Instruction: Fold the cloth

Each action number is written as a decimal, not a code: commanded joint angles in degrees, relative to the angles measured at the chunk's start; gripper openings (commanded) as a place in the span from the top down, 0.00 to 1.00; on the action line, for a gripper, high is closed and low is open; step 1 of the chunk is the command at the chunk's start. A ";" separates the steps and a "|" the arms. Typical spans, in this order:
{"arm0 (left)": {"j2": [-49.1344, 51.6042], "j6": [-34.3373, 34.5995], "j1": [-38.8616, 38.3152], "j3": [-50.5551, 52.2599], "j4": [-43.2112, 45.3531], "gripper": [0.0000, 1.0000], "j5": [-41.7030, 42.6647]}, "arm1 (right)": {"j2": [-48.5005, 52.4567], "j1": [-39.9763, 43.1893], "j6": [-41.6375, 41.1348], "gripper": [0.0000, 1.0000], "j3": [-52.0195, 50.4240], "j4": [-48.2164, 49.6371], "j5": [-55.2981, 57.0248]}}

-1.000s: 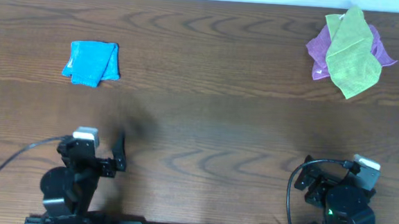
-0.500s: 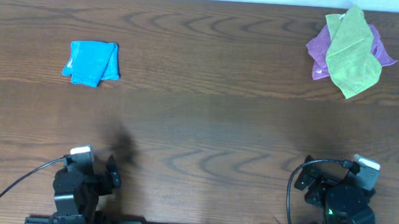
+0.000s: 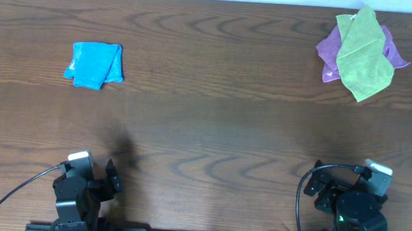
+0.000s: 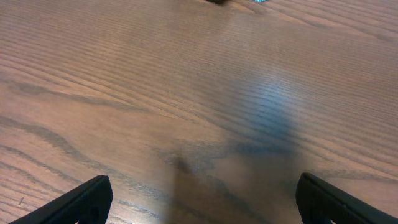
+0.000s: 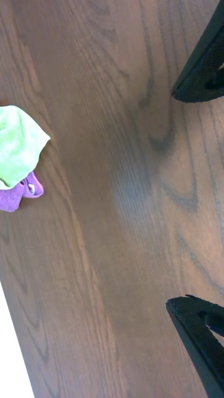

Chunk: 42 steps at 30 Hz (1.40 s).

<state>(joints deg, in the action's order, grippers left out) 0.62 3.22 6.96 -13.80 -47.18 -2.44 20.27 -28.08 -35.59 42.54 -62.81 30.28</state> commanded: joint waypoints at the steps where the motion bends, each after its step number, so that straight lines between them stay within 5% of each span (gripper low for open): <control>1: -0.42 -0.22 -0.24 0.31 -4.22 0.05 -2.47 | -0.13 0.04 -0.79 0.01 -0.20 -0.02 0.79; 19: -0.42 -0.24 -0.24 0.31 -4.22 0.05 -2.47 | -1.97 5.14 -0.48 0.01 -1.84 1.55 0.26; 26: -0.42 -0.24 -0.24 0.31 -4.22 0.05 -2.47 | -8.48 19.45 26.16 0.01 -16.28 14.95 -18.82; 34: -0.42 -0.24 -0.24 0.31 -4.22 0.05 -2.47 | -16.46 28.83 36.92 0.01 -29.16 20.20 -29.51; 42: -0.42 -0.24 -0.24 0.31 -4.22 0.05 -2.47 | -18.56 29.18 41.88 0.01 -33.33 20.33 -31.21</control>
<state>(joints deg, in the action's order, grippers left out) 0.62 3.22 6.96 -13.93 -47.37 -3.03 2.85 0.64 2.22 10.20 -42.68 0.97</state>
